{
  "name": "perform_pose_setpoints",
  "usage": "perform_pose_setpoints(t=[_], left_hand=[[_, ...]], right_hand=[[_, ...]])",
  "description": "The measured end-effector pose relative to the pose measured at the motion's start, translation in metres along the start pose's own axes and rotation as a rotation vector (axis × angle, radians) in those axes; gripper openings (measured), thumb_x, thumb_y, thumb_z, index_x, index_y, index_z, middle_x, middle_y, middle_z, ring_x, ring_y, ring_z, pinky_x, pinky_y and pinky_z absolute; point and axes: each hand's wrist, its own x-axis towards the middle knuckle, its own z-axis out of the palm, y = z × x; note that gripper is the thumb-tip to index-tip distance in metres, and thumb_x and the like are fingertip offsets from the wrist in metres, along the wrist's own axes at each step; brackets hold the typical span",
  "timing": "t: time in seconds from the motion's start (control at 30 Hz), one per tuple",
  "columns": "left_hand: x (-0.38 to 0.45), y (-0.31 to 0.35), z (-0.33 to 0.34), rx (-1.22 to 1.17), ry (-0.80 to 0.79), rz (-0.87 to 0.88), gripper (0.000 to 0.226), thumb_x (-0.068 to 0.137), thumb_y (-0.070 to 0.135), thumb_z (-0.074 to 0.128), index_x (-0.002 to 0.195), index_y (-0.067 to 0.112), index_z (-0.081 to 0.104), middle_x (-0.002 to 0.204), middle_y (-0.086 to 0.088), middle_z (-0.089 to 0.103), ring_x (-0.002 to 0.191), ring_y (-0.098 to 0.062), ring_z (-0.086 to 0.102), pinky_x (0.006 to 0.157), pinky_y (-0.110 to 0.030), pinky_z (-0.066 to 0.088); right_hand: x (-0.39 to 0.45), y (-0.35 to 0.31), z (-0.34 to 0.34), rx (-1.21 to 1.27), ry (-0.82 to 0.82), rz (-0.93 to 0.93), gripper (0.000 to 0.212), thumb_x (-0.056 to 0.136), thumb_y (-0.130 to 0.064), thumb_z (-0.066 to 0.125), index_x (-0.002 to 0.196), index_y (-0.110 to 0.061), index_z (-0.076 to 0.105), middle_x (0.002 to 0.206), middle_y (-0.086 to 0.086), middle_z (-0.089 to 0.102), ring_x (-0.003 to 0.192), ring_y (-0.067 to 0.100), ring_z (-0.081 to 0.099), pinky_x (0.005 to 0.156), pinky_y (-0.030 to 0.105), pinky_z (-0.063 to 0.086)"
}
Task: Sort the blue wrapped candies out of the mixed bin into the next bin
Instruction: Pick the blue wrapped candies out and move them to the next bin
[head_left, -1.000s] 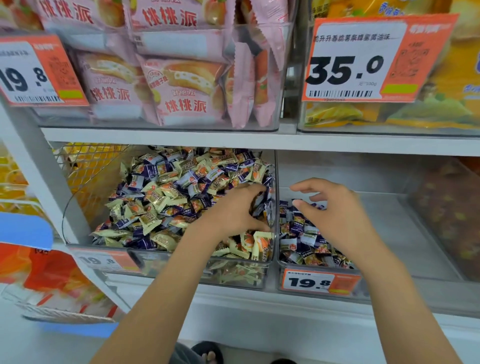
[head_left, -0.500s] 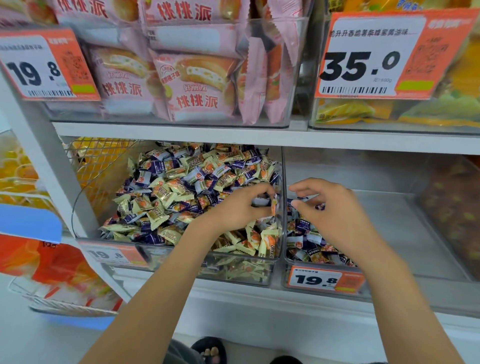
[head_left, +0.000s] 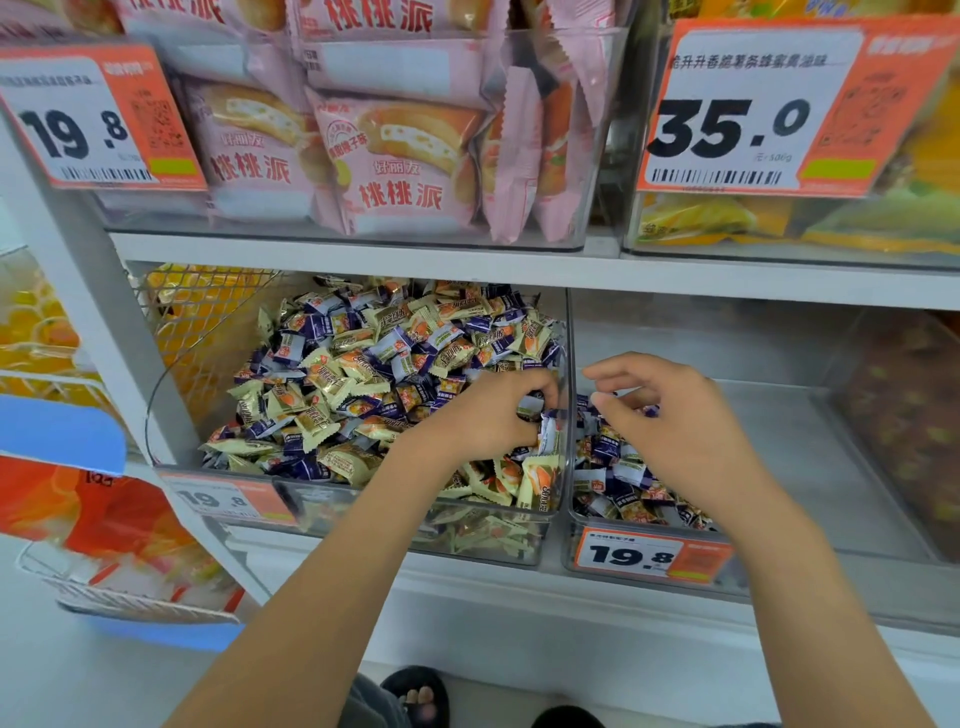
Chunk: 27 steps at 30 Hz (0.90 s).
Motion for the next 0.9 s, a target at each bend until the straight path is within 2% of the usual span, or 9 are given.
perform_pose_setpoints(t=[0.1, 0.17, 0.27, 0.33, 0.47, 0.6, 0.73, 0.8, 0.9], left_hand=[[0.001, -0.003, 0.001, -0.004, 0.058, 0.001, 0.023, 0.076, -0.006, 0.057, 0.088, 0.014, 0.055, 0.088, -0.006, 0.058, 0.039, -0.006, 0.041, 0.04, -0.02, 0.032], [-0.001, -0.002, -0.004, -0.061, 0.178, 0.022, 0.018, 0.076, -0.001, 0.063, 0.082, 0.016, 0.059, 0.088, -0.002, 0.063, 0.057, -0.015, 0.056, 0.054, -0.022, 0.042], [-0.01, 0.011, -0.017, -0.171, 0.367, 0.109, 0.011, 0.077, 0.005, 0.069, 0.079, 0.012, 0.061, 0.081, 0.006, 0.063, 0.077, -0.005, 0.058, 0.074, -0.01, 0.041], [-0.019, 0.026, -0.021, -0.232, 0.411, 0.172, 0.009, 0.077, 0.004, 0.069, 0.081, 0.008, 0.061, 0.082, 0.003, 0.063, 0.08, -0.006, 0.058, 0.077, -0.013, 0.041], [-0.028, 0.054, -0.012, -0.341, 0.382, 0.28, 0.01, 0.077, 0.001, 0.067, 0.081, 0.008, 0.061, 0.076, -0.001, 0.06, 0.068, -0.014, 0.055, 0.064, -0.025, 0.046], [-0.014, 0.067, 0.003, -0.292, 0.346, 0.287, 0.014, 0.076, 0.004, 0.066, 0.086, 0.012, 0.06, 0.08, 0.005, 0.062, 0.073, -0.014, 0.058, 0.066, -0.027, 0.047], [-0.001, 0.069, 0.012, -0.154, 0.121, 0.243, 0.056, 0.074, 0.006, 0.071, 0.119, 0.032, 0.048, 0.12, 0.007, 0.057, 0.099, -0.023, 0.061, 0.079, -0.037, 0.054], [-0.001, 0.069, 0.01, -0.152, 0.038, 0.23, 0.073, 0.076, -0.001, 0.066, 0.128, 0.042, 0.039, 0.137, 0.004, 0.047, 0.123, -0.015, 0.048, 0.096, -0.028, 0.048], [-0.012, 0.066, 0.004, -0.3, 0.064, 0.189, 0.069, 0.078, -0.017, 0.053, 0.124, 0.034, 0.048, 0.136, 0.0, 0.05, 0.127, -0.006, 0.044, 0.102, -0.012, 0.037]], right_hand=[[0.0, -0.001, 0.001, 0.009, 0.0, -0.006, 0.019, 0.089, -0.019, 0.062, 0.102, -0.033, 0.066, 0.099, -0.012, 0.066, 0.083, -0.003, 0.06, 0.063, 0.003, 0.042], [0.0, -0.002, -0.002, 0.035, 0.021, -0.018, 0.02, 0.088, -0.017, 0.063, 0.101, -0.032, 0.066, 0.097, -0.013, 0.067, 0.083, -0.003, 0.06, 0.066, 0.002, 0.042], [-0.003, -0.007, -0.01, 0.143, 0.09, -0.047, 0.021, 0.088, -0.016, 0.063, 0.099, -0.034, 0.066, 0.096, -0.015, 0.067, 0.083, -0.002, 0.061, 0.07, 0.007, 0.045], [-0.006, -0.014, -0.014, 0.254, 0.111, -0.084, 0.025, 0.086, -0.017, 0.065, 0.102, -0.036, 0.065, 0.1, -0.016, 0.066, 0.086, -0.001, 0.062, 0.073, 0.013, 0.049], [-0.009, -0.022, -0.013, 0.404, 0.046, -0.118, 0.03, 0.085, -0.02, 0.066, 0.105, -0.042, 0.061, 0.109, -0.017, 0.063, 0.096, 0.003, 0.063, 0.078, 0.018, 0.052], [-0.011, -0.016, -0.017, 0.516, 0.057, -0.009, 0.02, 0.09, -0.011, 0.059, 0.102, -0.026, 0.065, 0.106, -0.004, 0.067, 0.085, 0.007, 0.068, 0.07, 0.022, 0.056], [-0.012, 0.005, -0.034, 0.355, 0.098, 0.084, 0.031, 0.09, -0.01, 0.059, 0.111, -0.032, 0.06, 0.11, -0.008, 0.065, 0.099, 0.0, 0.06, 0.081, 0.01, 0.046], [-0.012, 0.013, -0.04, 0.335, 0.115, 0.13, 0.034, 0.092, -0.009, 0.055, 0.114, -0.035, 0.06, 0.11, -0.005, 0.065, 0.096, -0.009, 0.056, 0.069, -0.001, 0.041], [-0.013, 0.017, -0.046, 0.283, 0.182, 0.138, 0.032, 0.094, -0.004, 0.05, 0.113, -0.026, 0.064, 0.106, -0.001, 0.066, 0.083, -0.017, 0.055, 0.063, -0.003, 0.038]])
